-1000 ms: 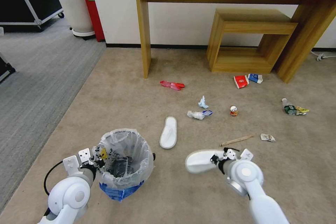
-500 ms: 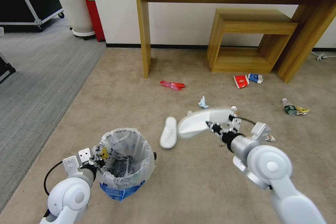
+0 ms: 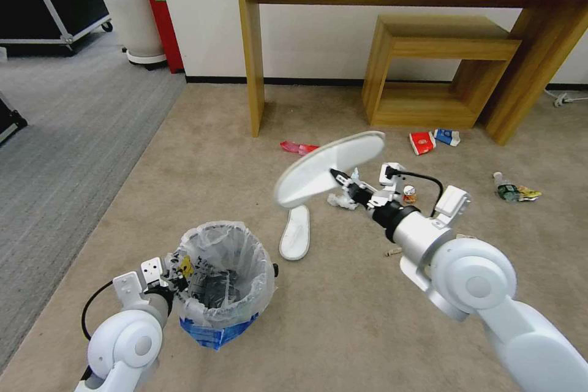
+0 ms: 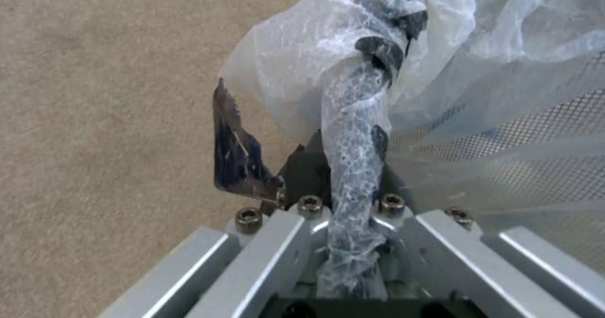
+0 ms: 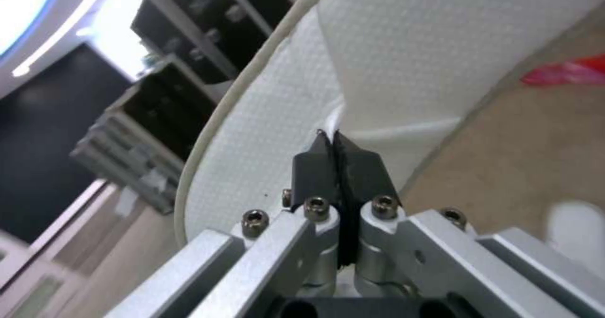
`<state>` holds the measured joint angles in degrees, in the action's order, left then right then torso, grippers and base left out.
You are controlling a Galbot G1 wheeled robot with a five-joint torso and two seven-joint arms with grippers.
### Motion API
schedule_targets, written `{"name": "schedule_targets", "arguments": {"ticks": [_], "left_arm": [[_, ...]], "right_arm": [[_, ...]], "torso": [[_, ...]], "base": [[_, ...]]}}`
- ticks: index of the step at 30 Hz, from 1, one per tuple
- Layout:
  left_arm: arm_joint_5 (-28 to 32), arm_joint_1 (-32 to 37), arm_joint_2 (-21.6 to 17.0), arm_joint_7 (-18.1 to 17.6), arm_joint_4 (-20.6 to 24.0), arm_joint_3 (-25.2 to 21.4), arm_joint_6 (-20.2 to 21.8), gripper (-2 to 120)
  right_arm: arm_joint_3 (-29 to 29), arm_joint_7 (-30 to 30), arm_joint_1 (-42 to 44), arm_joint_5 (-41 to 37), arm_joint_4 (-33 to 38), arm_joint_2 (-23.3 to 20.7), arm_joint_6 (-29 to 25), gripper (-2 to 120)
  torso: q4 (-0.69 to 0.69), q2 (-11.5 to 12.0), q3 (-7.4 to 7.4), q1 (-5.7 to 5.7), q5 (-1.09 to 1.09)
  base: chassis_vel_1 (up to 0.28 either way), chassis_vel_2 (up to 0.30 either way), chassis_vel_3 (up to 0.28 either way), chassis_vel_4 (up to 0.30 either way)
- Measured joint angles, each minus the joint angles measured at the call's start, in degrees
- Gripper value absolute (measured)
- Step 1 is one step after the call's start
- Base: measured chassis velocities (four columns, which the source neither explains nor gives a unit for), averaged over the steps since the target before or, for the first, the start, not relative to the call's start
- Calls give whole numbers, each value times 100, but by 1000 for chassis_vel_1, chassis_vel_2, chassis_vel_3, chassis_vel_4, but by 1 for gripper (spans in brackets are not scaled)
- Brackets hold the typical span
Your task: Pick up the trash bin and place the garbage on the floor into it.
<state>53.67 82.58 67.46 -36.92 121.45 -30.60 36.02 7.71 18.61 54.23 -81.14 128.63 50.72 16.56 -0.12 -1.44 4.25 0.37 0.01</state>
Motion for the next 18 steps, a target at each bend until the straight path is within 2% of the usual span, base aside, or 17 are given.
{"name": "schedule_targets", "arguments": {"ticks": [5, 16, 18], "left_arm": [[55, -24, 16, -41, 105, 10, 46, 0], [362, 54, -168, -181, 460, -170, 91, 0], [398, 103, -222, -182, 584, -214, 91, 0]], "right_arm": [[-527, -402, -364, 210, -149, -221, -189, 0], [-1539, -496, -1303, 385, -328, -475, -250, 0], [-1993, -587, -1705, 476, -441, -526, -332, 0]], "torso": [[0, 0, 0, 0, -1], [0, 0, 0, 0, -1], [0, 0, 0, 0, -1]], "base": [[0, 0, 0, 0], [0, 0, 0, 0], [0, 0, 0, 0]]}}
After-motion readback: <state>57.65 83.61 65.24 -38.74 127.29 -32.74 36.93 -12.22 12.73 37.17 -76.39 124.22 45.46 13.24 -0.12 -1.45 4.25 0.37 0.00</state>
